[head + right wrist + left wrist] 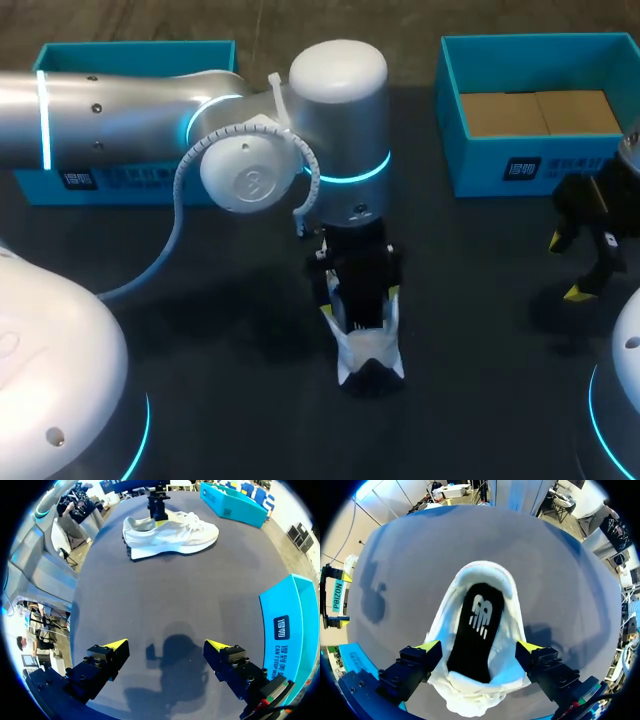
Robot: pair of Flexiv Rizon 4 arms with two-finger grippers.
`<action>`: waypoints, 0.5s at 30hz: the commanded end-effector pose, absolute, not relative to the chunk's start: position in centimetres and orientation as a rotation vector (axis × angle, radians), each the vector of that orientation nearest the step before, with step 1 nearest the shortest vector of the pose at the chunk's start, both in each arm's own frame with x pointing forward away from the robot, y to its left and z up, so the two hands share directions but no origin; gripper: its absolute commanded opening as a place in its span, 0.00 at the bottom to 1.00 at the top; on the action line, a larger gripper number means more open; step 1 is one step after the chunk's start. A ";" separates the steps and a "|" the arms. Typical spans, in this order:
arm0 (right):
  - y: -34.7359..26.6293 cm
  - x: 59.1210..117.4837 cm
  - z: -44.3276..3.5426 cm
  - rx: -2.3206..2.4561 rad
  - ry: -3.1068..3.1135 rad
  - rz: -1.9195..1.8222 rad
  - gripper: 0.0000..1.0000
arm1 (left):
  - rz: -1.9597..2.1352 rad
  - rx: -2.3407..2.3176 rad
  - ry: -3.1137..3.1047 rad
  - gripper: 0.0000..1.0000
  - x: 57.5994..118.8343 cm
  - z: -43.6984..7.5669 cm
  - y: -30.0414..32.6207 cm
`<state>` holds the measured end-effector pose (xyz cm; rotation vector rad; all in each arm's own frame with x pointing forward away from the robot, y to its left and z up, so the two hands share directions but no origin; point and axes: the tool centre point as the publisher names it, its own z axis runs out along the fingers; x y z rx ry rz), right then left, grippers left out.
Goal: Take the shoe out of the shoebox, open the shoe tongue, remove and reinsert the insole, then place the shoe into the shoebox
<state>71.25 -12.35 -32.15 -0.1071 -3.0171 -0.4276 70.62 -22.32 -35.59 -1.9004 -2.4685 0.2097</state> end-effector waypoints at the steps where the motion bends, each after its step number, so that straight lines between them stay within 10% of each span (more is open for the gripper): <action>1: -12.3 71.2 -32.2 -0.109 -3.019 -0.423 1.00 | 0.220 -1.900 -2.463 0.98 71.6 -35.7 -22.0; 15: -12.3 71.2 -32.2 -0.109 -3.019 -0.423 1.00 | 0.278 -2.032 -2.337 0.96 71.5 -34.0 -23.5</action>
